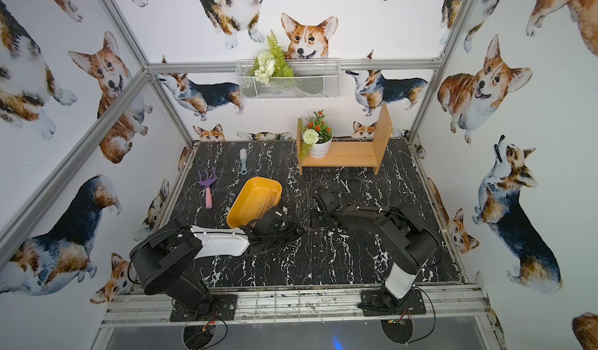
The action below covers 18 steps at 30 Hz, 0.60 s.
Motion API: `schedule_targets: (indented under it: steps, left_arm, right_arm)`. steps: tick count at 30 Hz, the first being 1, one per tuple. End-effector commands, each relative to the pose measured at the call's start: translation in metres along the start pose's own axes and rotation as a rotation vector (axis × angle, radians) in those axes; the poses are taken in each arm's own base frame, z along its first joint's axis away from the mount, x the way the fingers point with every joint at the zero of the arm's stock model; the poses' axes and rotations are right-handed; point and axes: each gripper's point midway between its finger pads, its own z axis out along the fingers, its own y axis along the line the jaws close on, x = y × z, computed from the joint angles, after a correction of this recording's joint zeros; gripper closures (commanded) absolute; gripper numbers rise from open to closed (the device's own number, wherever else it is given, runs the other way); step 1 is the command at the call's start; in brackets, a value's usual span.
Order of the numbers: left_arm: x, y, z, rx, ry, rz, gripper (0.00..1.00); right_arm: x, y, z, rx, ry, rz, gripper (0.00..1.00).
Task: Put the scattered rulers into the storage box
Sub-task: Pick up the ruler from the center of the board.
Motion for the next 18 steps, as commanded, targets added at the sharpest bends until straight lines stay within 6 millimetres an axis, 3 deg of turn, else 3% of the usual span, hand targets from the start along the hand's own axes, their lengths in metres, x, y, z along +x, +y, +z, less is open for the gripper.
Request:
schedule_targets:
  steps: [1, 13, 18]
  left_arm:
    - [0.003, 0.012, 0.009, -0.021, 0.013, -0.037, 0.57]
    - [0.005, 0.019, 0.024, -0.015, 0.021, -0.075, 0.59]
    - [-0.001, 0.014, 0.027, -0.017, 0.01, -0.059, 0.74]
  right_arm:
    - [0.122, -0.063, -0.017, 0.232, 0.476, 0.02, 0.95]
    - [0.126, -0.064, -0.016, 0.224, 0.485, 0.023, 0.95]
    - [0.126, -0.064, -0.017, 0.223, 0.484, 0.023, 0.95]
